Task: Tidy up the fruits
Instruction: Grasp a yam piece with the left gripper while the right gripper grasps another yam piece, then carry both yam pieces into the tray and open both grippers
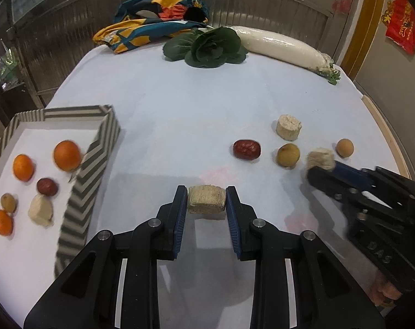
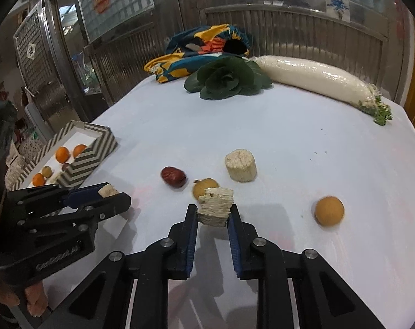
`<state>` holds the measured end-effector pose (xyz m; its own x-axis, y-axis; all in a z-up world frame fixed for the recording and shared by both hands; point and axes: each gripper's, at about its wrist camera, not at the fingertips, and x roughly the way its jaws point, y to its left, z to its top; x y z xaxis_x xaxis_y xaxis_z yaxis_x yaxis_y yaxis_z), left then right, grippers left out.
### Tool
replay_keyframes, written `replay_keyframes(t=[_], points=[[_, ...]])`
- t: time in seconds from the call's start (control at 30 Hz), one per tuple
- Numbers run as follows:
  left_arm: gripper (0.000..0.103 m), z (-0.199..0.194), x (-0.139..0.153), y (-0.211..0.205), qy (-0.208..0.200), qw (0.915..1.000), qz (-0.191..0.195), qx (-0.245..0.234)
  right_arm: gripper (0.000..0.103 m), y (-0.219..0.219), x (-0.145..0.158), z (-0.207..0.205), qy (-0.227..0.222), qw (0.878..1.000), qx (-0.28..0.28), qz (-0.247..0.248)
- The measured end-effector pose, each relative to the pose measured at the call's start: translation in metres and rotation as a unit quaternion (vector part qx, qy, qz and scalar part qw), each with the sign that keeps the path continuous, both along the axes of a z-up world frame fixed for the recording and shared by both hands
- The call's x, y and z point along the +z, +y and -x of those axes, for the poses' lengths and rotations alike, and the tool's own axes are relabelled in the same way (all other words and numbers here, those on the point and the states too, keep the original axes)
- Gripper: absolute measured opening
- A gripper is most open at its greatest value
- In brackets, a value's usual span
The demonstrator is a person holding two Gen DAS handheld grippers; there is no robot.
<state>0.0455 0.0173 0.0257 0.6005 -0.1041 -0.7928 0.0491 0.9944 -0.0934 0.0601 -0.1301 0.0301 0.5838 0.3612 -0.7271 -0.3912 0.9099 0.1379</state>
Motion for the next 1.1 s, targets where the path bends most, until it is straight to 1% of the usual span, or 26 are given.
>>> replay_keyframes(t=[0.2,0.4,0.53,0.73,1.1], points=[[0.027,0.020,0.007,0.010,-0.009,0.9999,0.005,-0.002,0.021,0.003,0.015,0.033,-0.023,1.000,-0.009,-0.006],[0.027,0.041,0.020,0.024,-0.019,0.9996,0.020,-0.010,0.021,0.018,0.026,0.057,-0.037,0.999,0.003,-0.010],[0.027,0.054,0.029,0.038,-0.032,0.9992,0.024,0.000,0.021,0.030,0.035,0.070,-0.047,0.999,0.016,-0.021],[0.027,0.065,0.038,0.056,-0.046,0.9987,0.017,0.014,0.021,0.051,0.042,0.078,-0.055,0.998,0.033,-0.023],[0.027,0.074,0.039,0.087,-0.052,0.9976,-0.001,0.046,0.021,0.086,0.050,0.083,-0.065,0.996,0.063,-0.023]])
